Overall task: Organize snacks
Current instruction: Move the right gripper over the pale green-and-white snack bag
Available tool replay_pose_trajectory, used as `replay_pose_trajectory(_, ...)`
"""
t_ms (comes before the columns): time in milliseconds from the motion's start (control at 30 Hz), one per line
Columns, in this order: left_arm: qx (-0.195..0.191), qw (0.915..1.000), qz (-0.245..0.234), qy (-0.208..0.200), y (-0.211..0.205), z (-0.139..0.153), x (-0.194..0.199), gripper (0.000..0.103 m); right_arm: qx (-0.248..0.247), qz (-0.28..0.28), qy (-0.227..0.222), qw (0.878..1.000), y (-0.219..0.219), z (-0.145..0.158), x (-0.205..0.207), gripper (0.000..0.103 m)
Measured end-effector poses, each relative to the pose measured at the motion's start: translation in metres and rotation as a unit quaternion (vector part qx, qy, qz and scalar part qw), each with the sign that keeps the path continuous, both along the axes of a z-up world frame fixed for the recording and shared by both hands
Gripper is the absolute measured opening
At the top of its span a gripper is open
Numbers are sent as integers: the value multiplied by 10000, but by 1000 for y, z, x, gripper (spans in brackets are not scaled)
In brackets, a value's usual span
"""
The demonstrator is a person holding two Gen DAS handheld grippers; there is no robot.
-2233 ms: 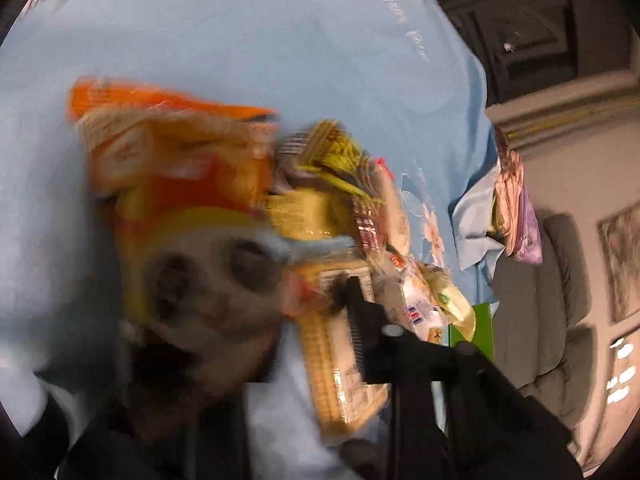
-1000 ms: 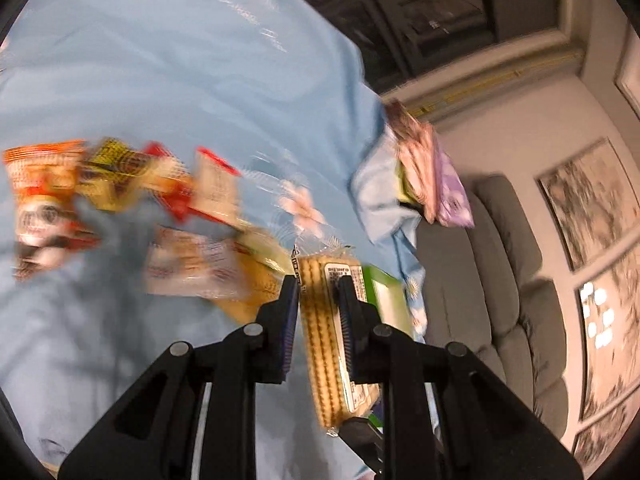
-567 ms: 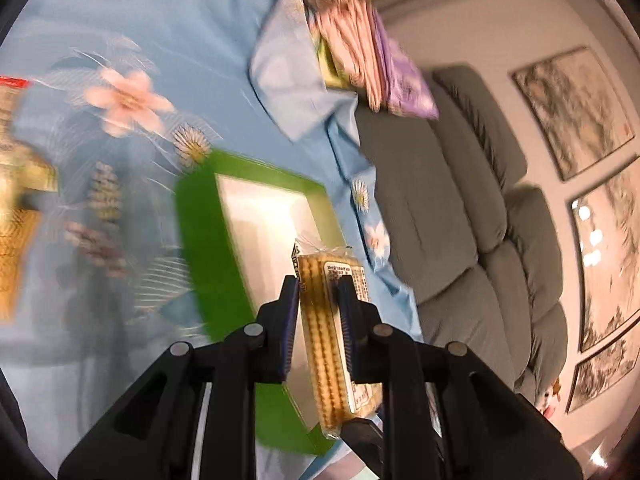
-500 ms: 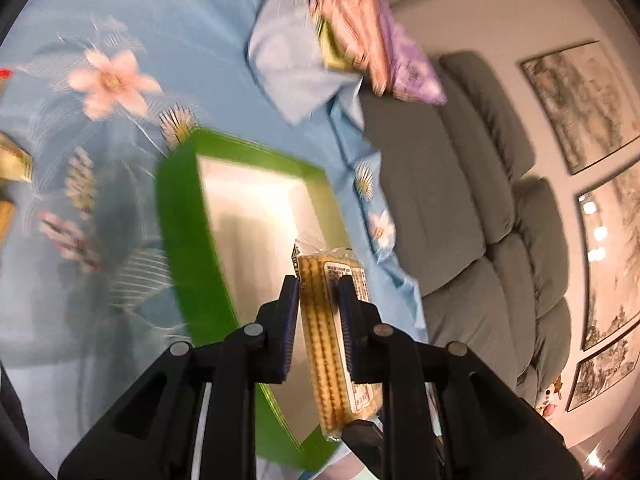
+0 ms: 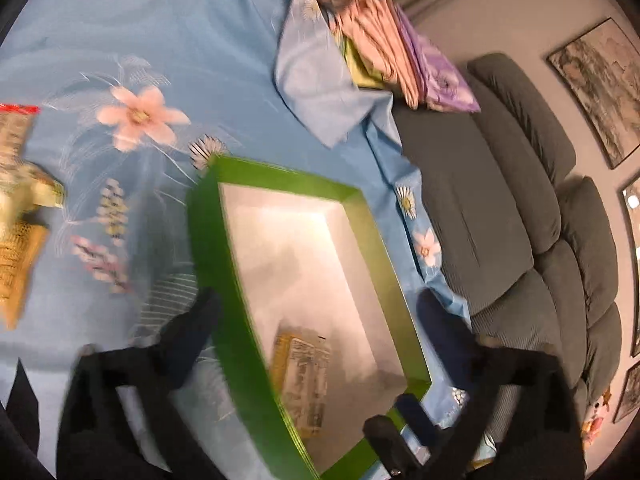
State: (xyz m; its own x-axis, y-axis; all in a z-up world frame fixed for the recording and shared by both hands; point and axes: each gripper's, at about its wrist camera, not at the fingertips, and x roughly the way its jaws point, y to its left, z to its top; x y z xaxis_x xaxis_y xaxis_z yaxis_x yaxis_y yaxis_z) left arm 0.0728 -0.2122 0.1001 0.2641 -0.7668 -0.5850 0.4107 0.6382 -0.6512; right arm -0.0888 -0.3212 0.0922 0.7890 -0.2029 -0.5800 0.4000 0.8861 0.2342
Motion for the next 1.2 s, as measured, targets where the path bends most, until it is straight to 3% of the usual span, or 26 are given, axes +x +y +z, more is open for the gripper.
replay_pose_trajectory(100, 399, 9965, 327, -661, 29, 21, -4, 103, -104, 107, -226, 9996, 11, 7, -3, 93)
replay_pose_trajectory(267, 1357, 9747, 797, -1586, 98, 36, -24, 103, 84, 662, -556, 9962, 33, 24, 1, 101)
replay_pose_trajectory(433, 1646, 9548, 1797, -1702, 189, 15, -40, 103, 465, 1370, -937, 9850, 60, 27, 7, 103)
replay_pose_trajectory(633, 2646, 9264, 2059, -1716, 234, -38, -51, 103, 1024, 1514, -527, 9817, 86, 10, 42, 103)
replay_pose_trajectory(733, 2692, 9247, 2316, -1370, 243, -56, -48, 103, 992, 1596, -443, 9812, 106, 6, 54, 103)
replay_pose_trajectory(767, 2456, 9319, 2427, -1110, 248, -61, -48, 103, 927, 1639, -391, 9813, 114, 5, 60, 103)
replay_pose_trajectory(833, 2052, 9507, 2207, -736, 253, -66, -41, 103, 801, 1680, -252, 9822, 125, 5, 71, 103)
replay_pose_trajectory(900, 2037, 9566, 1995, -607, 251, -68, -43, 103, 509, 1787, 22, 9826, 138, 6, 91, 103)
replay_pose_trajectory(967, 2534, 9491, 1772, -607, 244, -74, -48, 103, 247, 1995, 231, 9793, 149, 6, 115, 103)
replay_pose_trajectory(1033, 2967, 9394, 1455, -906, 239, -77, -56, 103, 42, 2030, 623, 9772, 159, 3, 149, 103)
replay_pose_trajectory(1133, 3048, 9368, 1426, -952, 242, -76, -53, 103, 74, 2023, 1353, 9699, 168, -15, 212, 102)
replay_pose_trajectory(1200, 2888, 9412, 1526, -860, 248, -74, -54, 103, 442, 1817, 1813, 9655, 166, -34, 244, 102)
